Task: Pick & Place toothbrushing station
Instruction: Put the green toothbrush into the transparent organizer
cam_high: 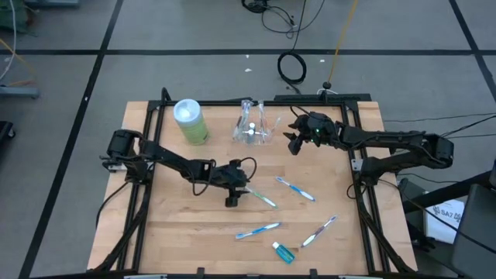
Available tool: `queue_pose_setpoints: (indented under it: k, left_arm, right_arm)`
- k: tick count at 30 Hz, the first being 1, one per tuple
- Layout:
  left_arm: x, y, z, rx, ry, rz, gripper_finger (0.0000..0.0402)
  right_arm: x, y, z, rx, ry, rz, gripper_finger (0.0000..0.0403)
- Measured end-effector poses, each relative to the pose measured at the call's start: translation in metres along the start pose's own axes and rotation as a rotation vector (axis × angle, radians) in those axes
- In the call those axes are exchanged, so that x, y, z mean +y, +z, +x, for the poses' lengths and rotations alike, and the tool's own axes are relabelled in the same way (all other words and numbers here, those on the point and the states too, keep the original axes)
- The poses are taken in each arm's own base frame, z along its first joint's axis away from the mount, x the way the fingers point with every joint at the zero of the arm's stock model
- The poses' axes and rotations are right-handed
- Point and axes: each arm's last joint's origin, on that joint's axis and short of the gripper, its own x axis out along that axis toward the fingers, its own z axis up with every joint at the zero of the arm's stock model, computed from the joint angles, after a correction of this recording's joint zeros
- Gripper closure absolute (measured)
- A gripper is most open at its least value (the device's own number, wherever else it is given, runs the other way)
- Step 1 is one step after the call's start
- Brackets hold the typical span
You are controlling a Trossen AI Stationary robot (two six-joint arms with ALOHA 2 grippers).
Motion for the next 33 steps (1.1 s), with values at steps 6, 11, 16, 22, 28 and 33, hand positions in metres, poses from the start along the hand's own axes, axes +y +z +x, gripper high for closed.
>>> queue_pose_setpoints:
  k: [6,11,16,22,28,33]
  left_arm:
    - [-0.001,-0.015,0.014,0.062,0.003,0.127,0.0195]
    - [0.002,-0.016,0.016,0.066,0.017,0.138,0.0206]
    - [0.004,-0.017,0.016,0.067,-0.002,0.184,0.0269]
    - [0.005,-0.016,0.016,0.057,0.012,0.194,0.0345]
    - [0.006,-0.009,0.015,-0.011,0.027,0.289,0.0388]
    - [0.007,0.016,0.008,-0.073,0.048,0.372,0.0394]
  right_arm:
    - [0.006,-0.004,-0.001,0.033,0.017,0.006,0.0218]
    - [0.017,-0.007,-0.003,0.048,0.060,-0.066,0.0218]
    - [0.033,-0.007,-0.006,0.033,0.217,-0.129,0.0218]
    - [0.050,-0.010,-0.011,0.056,0.464,-0.153,0.0218]
    - [0.066,-0.014,0.001,0.029,0.539,-0.176,0.0218]
    - [0.077,-0.018,0.022,-0.015,0.566,-0.150,0.0218]
